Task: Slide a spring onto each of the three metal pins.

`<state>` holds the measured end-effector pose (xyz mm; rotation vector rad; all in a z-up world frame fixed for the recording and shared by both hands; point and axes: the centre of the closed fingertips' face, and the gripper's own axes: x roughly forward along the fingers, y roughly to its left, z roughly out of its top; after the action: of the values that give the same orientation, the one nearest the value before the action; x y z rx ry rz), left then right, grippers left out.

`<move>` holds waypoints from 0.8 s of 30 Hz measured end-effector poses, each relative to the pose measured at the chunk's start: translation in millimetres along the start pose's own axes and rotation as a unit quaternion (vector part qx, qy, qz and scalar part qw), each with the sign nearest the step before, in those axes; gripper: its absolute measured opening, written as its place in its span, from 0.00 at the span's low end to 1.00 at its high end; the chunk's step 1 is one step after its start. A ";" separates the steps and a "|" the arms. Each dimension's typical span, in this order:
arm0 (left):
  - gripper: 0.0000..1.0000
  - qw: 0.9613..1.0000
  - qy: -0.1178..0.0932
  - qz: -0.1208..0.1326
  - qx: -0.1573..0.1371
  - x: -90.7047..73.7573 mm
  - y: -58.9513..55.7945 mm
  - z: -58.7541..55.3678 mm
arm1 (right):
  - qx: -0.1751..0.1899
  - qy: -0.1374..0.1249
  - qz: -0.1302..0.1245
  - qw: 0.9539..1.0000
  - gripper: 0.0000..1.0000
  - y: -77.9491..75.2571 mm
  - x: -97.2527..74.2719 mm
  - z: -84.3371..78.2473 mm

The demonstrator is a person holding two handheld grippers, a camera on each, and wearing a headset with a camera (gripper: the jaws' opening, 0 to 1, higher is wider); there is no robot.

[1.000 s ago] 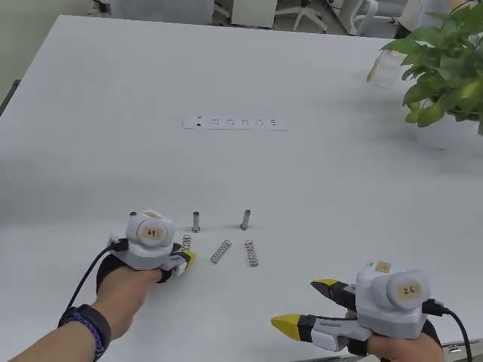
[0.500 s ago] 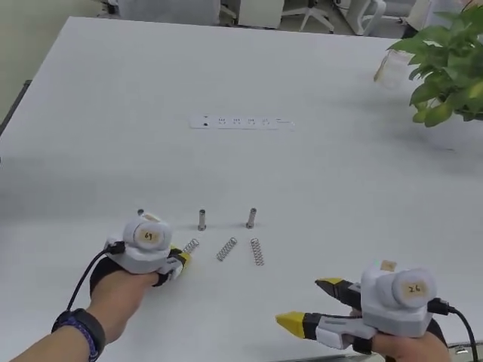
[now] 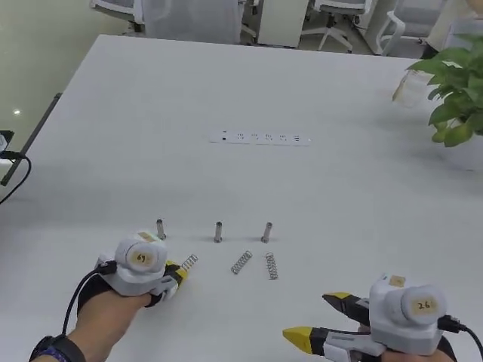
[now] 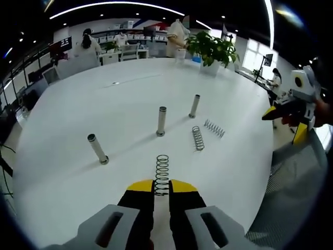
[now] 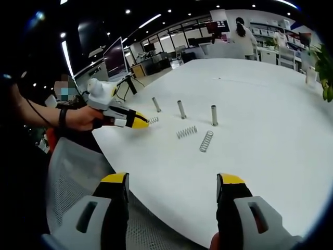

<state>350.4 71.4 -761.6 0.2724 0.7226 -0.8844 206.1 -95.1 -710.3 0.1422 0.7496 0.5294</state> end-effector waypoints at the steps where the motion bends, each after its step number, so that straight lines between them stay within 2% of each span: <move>1: 0.02 1.000 -0.001 0.001 0.000 -2.9 0.6 -0.1 | -0.001 0.001 0.001 1.000 0.67 0.9 0.7 0.8; 7: 0.02 1.000 -0.005 0.000 0.004 -14.6 -1.2 -3.8 | -0.007 0.000 0.008 1.000 0.67 3.6 4.7 6.5; 18: 0.02 1.000 -0.015 0.001 0.007 -31.2 -8.9 -6.9 | -0.020 0.010 0.026 0.999 0.65 12.1 13.4 5.9; 24: 0.02 1.000 -0.025 0.002 0.006 -39.8 -12.0 -1.5 | -0.027 0.009 0.031 0.999 0.63 12.1 19.6 15.1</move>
<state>323.6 88.9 -735.0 0.2623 0.6702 -0.8883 223.4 -73.8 -707.6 0.1113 0.7491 0.6110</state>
